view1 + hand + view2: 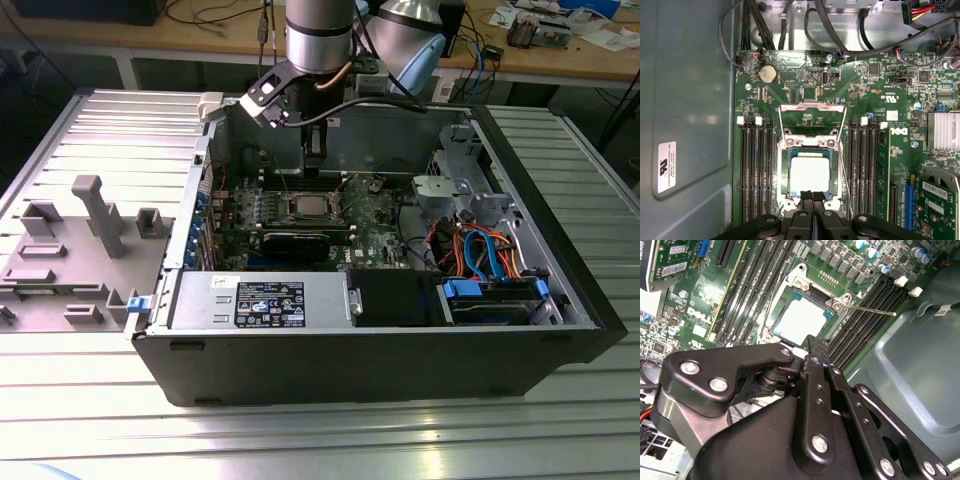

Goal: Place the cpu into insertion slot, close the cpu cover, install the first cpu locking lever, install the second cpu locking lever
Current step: 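Close the cpu cover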

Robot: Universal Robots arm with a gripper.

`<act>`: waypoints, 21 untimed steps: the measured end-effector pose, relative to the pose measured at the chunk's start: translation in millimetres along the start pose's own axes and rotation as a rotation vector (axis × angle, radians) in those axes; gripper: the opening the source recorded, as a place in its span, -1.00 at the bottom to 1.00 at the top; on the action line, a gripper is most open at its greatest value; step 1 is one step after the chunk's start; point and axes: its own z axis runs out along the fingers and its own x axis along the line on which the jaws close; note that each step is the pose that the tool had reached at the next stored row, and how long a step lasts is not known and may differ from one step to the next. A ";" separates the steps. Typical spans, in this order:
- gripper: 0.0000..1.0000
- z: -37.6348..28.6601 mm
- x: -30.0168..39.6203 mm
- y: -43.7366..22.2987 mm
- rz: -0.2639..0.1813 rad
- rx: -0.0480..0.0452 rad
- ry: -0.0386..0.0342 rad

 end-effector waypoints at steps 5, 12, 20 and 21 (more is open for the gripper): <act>-0.79 -2.0 0.0 0.0 0.000 0.0000 0.0000; -0.79 -4.6 0.1 0.1 0.000 -0.0001 0.0001; -0.79 -5.8 0.1 0.1 0.000 0.0000 0.0000; -0.79 -5.9 0.1 0.1 0.000 0.0000 0.0000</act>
